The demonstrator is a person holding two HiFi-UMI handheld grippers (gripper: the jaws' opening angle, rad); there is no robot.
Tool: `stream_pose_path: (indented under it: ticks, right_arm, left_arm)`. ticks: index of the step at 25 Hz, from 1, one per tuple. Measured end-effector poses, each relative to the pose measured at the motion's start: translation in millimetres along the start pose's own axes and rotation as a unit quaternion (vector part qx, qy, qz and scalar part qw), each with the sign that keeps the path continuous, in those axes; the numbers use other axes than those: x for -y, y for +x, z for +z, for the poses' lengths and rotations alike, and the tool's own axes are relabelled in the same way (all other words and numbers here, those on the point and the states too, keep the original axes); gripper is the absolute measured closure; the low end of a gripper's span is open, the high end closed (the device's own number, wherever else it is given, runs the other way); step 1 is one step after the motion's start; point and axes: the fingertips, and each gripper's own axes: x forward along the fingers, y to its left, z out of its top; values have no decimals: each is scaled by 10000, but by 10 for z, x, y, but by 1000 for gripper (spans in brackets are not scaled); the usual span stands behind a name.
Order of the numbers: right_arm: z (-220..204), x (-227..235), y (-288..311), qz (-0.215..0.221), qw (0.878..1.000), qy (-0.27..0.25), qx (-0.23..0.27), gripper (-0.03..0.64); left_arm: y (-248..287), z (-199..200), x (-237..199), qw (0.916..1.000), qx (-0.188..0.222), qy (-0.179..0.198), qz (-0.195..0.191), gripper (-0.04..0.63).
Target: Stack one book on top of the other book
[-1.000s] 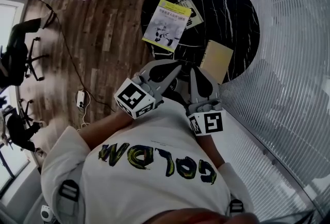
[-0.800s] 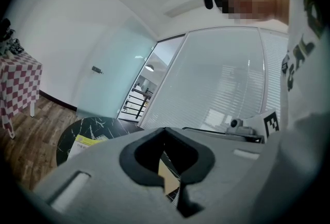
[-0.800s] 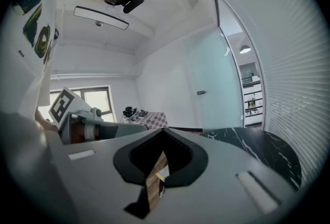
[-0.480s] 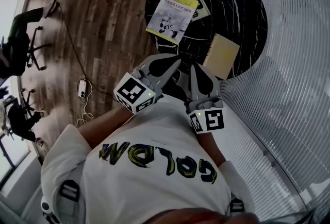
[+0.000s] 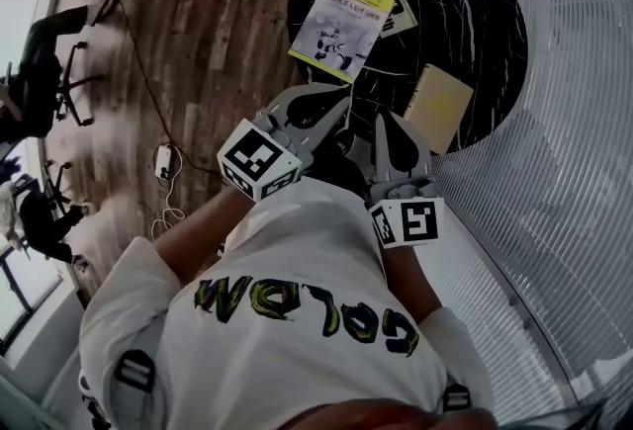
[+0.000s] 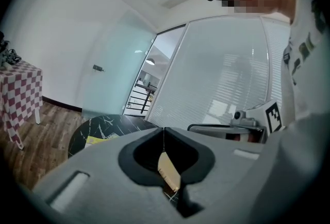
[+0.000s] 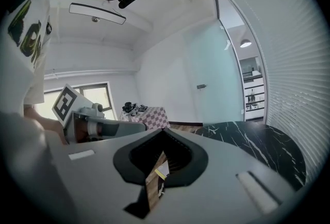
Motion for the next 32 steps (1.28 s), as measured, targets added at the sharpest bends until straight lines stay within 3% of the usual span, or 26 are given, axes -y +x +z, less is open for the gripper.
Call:
stream_pose_path:
  ticks: [7, 16, 21, 32]
  right_arm:
    - [-194, 91, 235, -85, 9995, 127, -283, 612]
    - [-546, 279, 560, -180, 9979, 272, -562, 572]
    - [-774, 383, 726, -247, 9962, 352, -763, 547]
    - [-1413, 737, 1123, -437, 9895, 722, -1171, 467]
  left_arm:
    - [45, -129, -247, 9995, -247, -23, -177, 593]
    - [116, -427, -734, 9987, -502, -53, 99, 574]
    - [159, -647, -988, 9973, -661, -306, 109, 562]
    - [295, -1186, -1633, 9926, -1023, -469, 459, 473]
